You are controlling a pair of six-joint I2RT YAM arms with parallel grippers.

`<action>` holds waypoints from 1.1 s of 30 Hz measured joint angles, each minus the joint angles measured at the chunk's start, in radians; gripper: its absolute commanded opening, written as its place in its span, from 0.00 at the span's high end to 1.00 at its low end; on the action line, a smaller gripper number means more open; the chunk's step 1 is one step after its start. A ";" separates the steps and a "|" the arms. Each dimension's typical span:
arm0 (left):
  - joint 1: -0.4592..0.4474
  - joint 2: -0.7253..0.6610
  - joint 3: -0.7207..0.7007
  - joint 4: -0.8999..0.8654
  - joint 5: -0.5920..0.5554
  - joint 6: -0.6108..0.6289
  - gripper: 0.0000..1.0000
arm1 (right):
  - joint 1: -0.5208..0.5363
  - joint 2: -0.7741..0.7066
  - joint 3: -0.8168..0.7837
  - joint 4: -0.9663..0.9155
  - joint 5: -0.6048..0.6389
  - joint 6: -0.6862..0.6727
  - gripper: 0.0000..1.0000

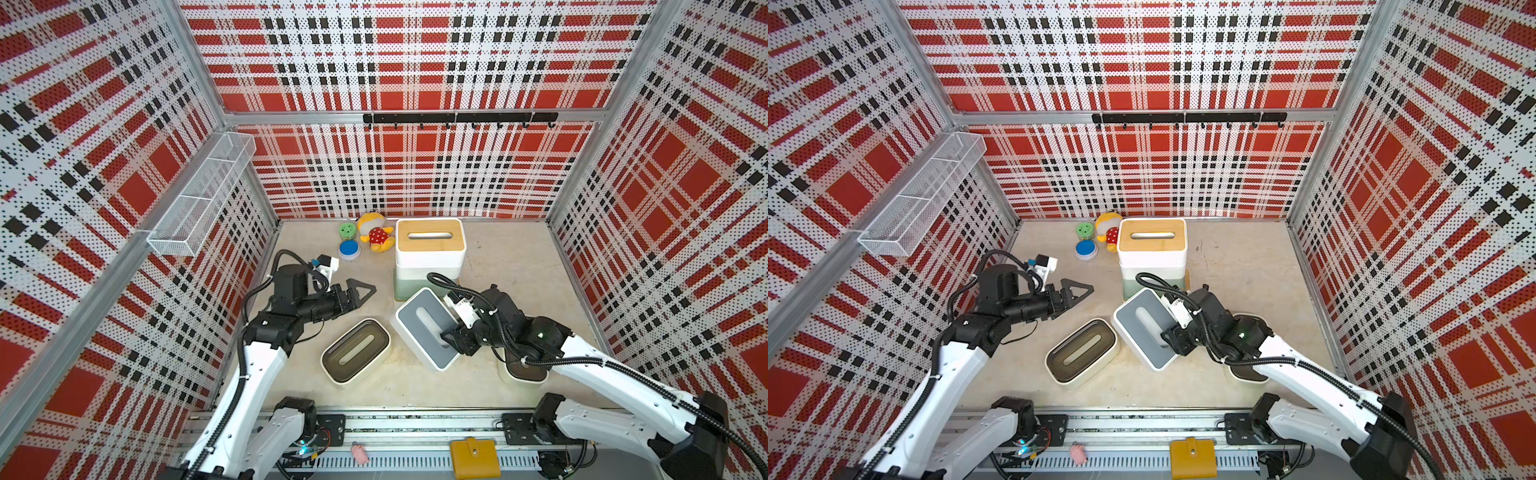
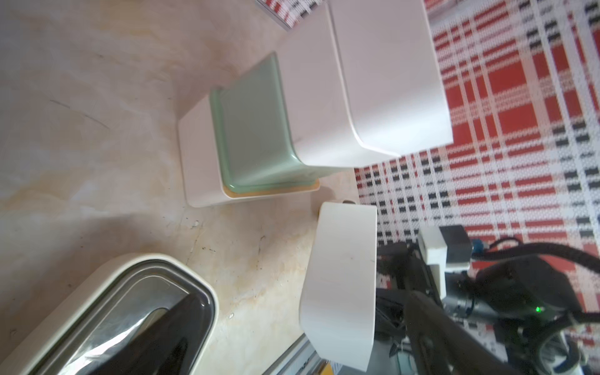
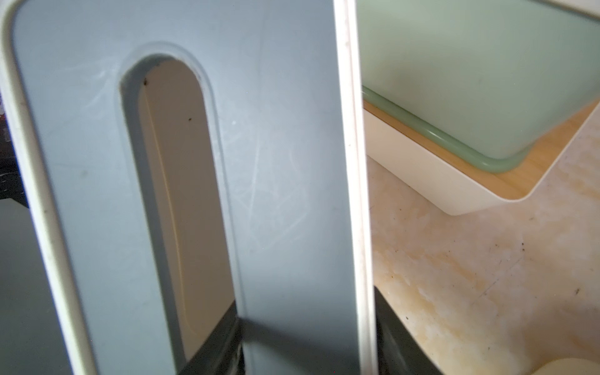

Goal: Stack the tissue boxes
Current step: Pick up the tissue box from the center of the board.

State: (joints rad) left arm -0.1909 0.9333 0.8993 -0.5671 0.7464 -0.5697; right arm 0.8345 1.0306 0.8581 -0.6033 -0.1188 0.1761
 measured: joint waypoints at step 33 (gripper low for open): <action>-0.224 0.222 0.123 -0.207 0.122 0.157 0.23 | 0.008 -0.026 0.032 -0.027 -0.003 -0.061 0.66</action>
State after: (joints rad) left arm -0.4145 1.1549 1.0222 -0.7738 0.8688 -0.4129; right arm 0.8429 1.0050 0.8906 -0.6304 -0.1215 0.1146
